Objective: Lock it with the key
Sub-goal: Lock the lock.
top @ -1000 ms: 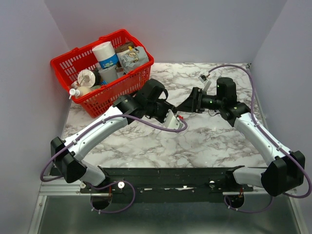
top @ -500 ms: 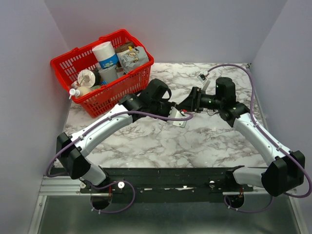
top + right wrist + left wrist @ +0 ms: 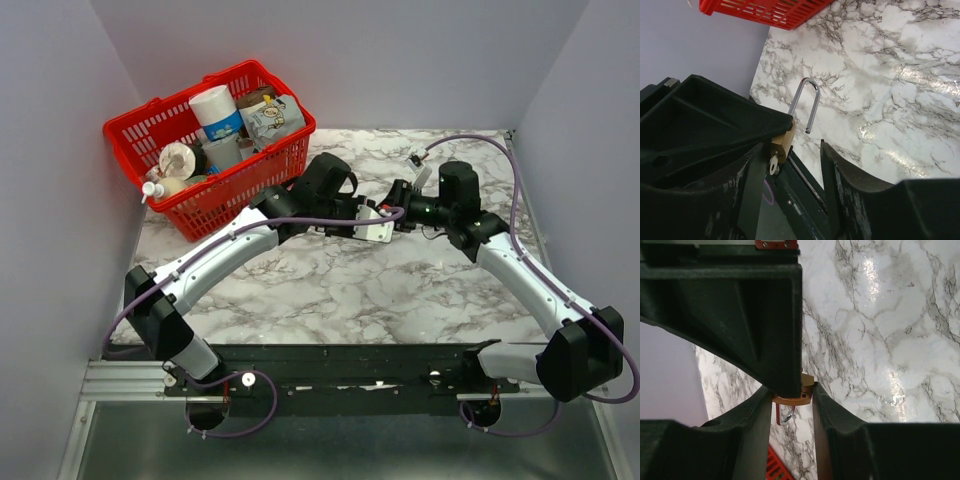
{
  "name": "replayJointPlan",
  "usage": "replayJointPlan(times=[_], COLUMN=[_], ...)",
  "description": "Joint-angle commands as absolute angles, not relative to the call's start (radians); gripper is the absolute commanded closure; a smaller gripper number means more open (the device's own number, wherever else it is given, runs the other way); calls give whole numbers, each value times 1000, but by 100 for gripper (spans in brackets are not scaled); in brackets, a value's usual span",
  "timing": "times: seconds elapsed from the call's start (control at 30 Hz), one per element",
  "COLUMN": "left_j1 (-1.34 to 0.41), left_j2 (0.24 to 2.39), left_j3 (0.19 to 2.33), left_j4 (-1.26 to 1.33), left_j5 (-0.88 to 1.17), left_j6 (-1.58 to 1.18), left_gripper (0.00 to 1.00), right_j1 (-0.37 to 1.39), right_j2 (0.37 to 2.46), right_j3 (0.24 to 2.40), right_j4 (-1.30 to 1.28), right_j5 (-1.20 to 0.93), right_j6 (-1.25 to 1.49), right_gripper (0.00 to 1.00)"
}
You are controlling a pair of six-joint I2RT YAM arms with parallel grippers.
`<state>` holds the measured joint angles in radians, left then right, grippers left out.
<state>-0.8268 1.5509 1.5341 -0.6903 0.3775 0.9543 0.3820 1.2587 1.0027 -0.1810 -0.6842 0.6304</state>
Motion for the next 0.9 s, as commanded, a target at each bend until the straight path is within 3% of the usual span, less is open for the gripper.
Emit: replayJointPlan(times=[0.0,0.47,0.57,0.7,0.77,0.8,0.83,0.87], left_j1=[-828,-830,-830,-830,-830,-830,-827,-824], left_j2=[1574,1586,1586,1580,1574,1571,1568,1557], left_j3=[1592,1620,1623,1617,1611,1608,1602,1600], left_j4=[-638,-650,-650,-655,-661,-661,-663,-669], left_j5=[382,380,379,383,385,385,385,390], left_j6=[890,854,845,842,828,827,810,802], left_gripper=[83,83,83,80,73,65,44,36], right_j1=[402,407,407,407,407,407,407,407], right_j2=[1278,1316,1322,1312,1309,1305,1295,1290], right_j3=[999,1023,1026,1035,1043,1045,1049,1052], right_j4=[-155,-163,-155,-153,-152,-152,-153,-152], right_j5=[-654,-572,-594,-610,-623,-636,-641,-646], right_j6=[655,664,664,643,635,623,615,606], right_gripper=[45,62,71,99,99,99,99,99])
